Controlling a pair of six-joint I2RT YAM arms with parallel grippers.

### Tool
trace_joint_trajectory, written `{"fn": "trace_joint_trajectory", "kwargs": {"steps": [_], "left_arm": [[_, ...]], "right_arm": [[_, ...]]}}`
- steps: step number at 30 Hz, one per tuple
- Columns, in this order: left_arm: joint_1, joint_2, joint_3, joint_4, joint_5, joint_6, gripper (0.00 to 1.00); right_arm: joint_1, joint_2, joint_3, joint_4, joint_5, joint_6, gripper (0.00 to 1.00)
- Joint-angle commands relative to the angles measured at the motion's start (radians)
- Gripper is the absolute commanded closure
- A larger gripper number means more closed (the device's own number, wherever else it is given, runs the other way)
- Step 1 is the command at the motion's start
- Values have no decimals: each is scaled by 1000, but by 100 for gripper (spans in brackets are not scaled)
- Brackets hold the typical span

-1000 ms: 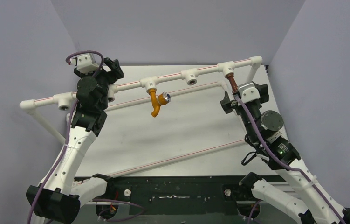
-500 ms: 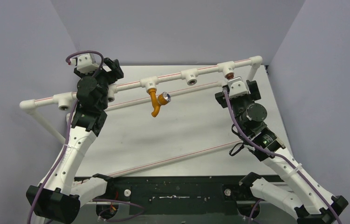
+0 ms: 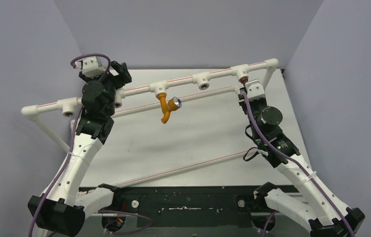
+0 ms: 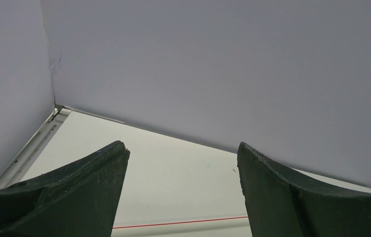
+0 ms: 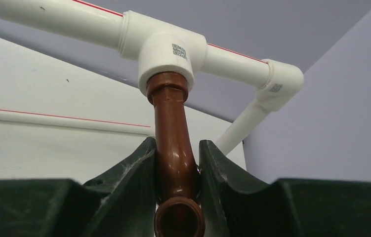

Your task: Install the water faucets

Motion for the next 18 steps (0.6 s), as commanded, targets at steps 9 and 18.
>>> {"fn": "trace_joint_trajectory", "kwargs": {"steps": [9,18], "left_arm": [[-21,45,-75,-255,24,7,22],[-21,41,-75,-255,23,8,22]], "right_arm": [[-88,-6,-7,133,-17,575,100],[-180,-1,16,97,-171,916,100]]}}
